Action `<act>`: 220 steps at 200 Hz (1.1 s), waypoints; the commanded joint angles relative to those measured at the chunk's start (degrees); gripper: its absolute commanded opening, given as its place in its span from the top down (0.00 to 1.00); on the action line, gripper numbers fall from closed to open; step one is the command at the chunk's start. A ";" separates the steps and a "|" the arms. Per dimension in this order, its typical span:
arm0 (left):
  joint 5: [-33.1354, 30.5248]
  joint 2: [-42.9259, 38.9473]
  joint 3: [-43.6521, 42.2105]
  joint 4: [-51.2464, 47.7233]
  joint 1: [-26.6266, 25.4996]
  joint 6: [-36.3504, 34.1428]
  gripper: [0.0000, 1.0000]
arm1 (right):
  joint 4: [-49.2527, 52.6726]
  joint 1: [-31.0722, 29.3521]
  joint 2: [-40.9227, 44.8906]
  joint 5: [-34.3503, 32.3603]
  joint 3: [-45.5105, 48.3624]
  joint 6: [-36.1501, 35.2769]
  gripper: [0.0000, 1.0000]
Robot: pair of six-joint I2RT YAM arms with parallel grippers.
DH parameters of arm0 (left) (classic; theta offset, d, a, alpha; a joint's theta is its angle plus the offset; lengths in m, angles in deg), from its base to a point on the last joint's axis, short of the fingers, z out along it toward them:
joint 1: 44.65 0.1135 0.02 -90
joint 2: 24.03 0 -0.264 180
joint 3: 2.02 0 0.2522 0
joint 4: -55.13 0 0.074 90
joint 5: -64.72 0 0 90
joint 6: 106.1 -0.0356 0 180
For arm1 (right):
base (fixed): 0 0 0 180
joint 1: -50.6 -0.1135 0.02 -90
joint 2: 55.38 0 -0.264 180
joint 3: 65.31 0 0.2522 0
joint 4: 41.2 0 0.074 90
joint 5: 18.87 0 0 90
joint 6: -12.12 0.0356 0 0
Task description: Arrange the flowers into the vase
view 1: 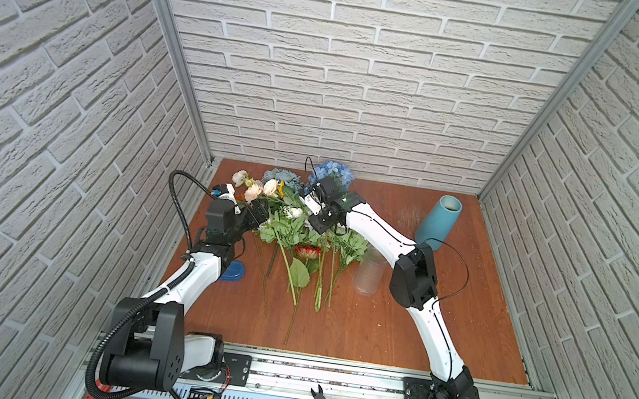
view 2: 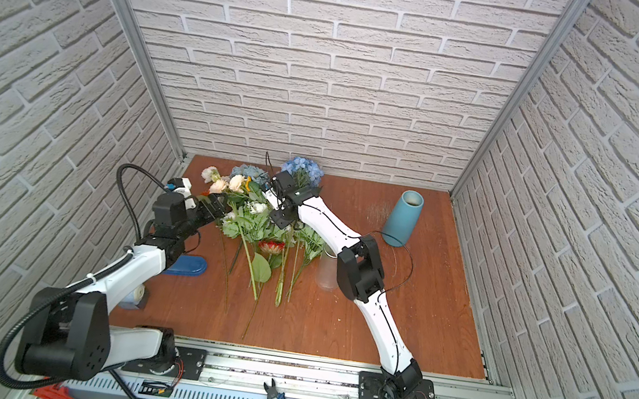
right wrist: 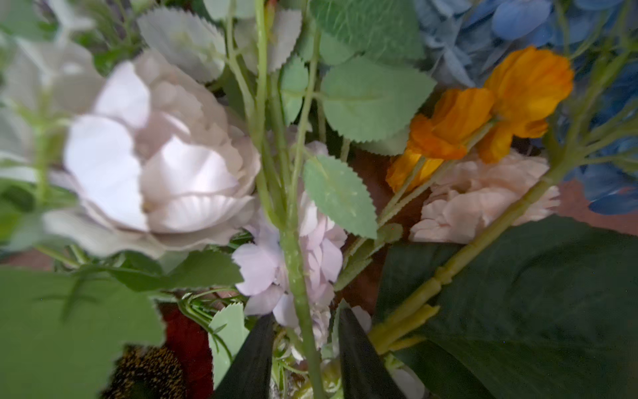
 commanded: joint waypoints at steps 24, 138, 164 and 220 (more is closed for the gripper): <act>0.94 0.40 -0.19 3.43 0.22 0.22 0.02 | -0.78 -0.36 -0.55 -3.24 -0.07 -0.44 0.78; 0.39 -0.08 0.04 2.54 0.04 -0.57 0.02 | -3.59 -0.41 8.01 0.40 4.30 5.38 0.94; 0.58 0.27 0.07 2.80 -0.04 -0.48 0.02 | -4.82 -0.41 10.60 1.20 4.81 6.23 0.94; 1.44 0.85 0.23 3.56 -0.13 -0.04 0.02 | -8.70 -0.43 14.71 1.90 7.34 7.68 0.94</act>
